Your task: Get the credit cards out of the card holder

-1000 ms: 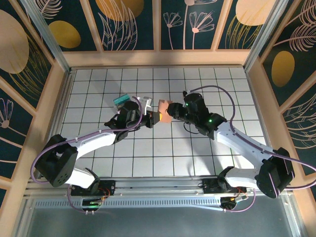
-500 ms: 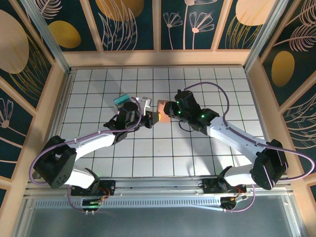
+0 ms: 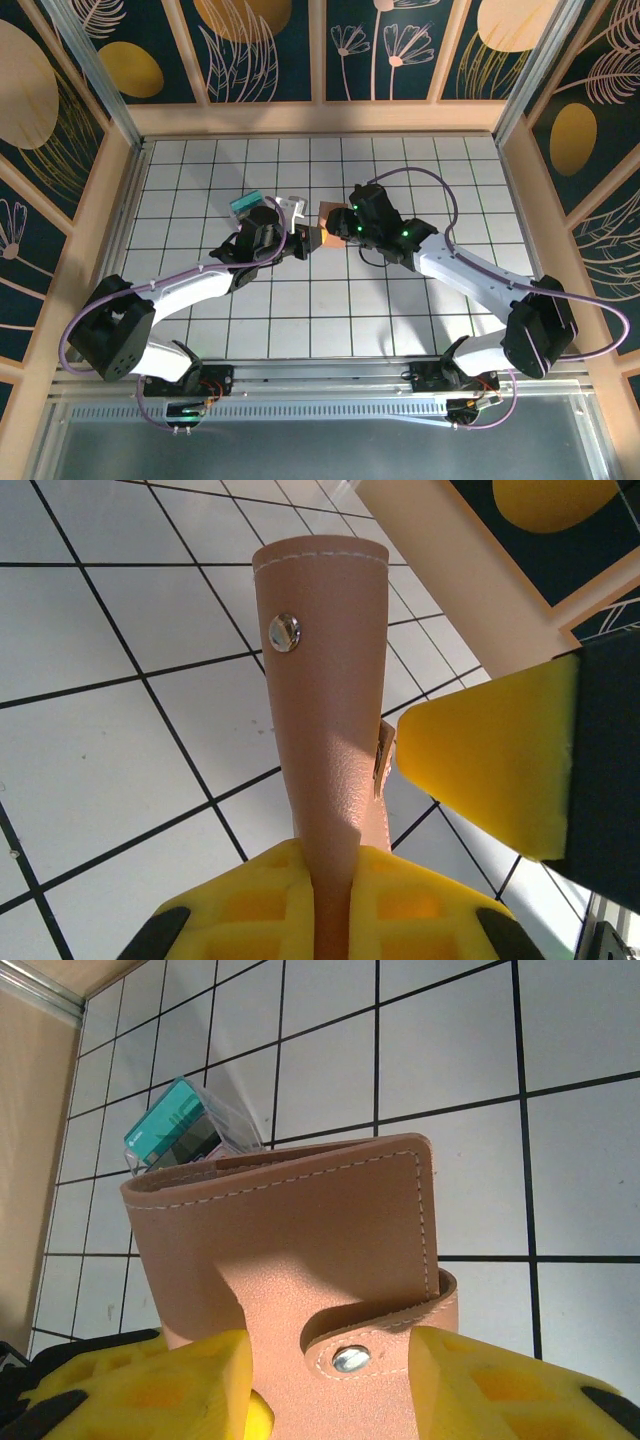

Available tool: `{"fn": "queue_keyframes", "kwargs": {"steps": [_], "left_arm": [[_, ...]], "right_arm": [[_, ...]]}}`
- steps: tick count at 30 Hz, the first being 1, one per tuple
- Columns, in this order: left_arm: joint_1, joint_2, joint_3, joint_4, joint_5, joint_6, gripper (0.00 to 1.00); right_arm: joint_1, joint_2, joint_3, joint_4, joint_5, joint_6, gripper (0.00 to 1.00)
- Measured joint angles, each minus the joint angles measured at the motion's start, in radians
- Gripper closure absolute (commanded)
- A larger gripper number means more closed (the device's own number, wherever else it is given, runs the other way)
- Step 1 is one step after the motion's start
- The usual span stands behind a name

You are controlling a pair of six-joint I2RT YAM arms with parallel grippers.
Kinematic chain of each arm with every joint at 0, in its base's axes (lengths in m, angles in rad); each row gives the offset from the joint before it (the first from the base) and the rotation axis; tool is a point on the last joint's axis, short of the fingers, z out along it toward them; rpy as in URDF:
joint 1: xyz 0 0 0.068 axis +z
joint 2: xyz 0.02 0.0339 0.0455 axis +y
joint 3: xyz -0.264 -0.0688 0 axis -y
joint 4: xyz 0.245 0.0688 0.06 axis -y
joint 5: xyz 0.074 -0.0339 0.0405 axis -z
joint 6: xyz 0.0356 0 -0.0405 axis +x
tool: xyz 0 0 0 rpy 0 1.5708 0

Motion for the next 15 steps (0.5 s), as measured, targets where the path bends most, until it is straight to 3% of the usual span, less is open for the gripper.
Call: {"fn": "queue_keyframes", "kwargs": {"steps": [5, 15], "left_arm": [[0.000, 0.000, 0.000, 0.011, 0.001, -0.009, 1.00], [0.000, -0.002, -0.004, 0.015, 0.003, -0.023, 1.00]], "right_arm": [[0.000, 0.017, 0.000, 0.000, 0.001, 0.000, 0.58], [-0.007, 0.020, -0.008, 0.007, -0.002, 0.014, 0.77]]}}
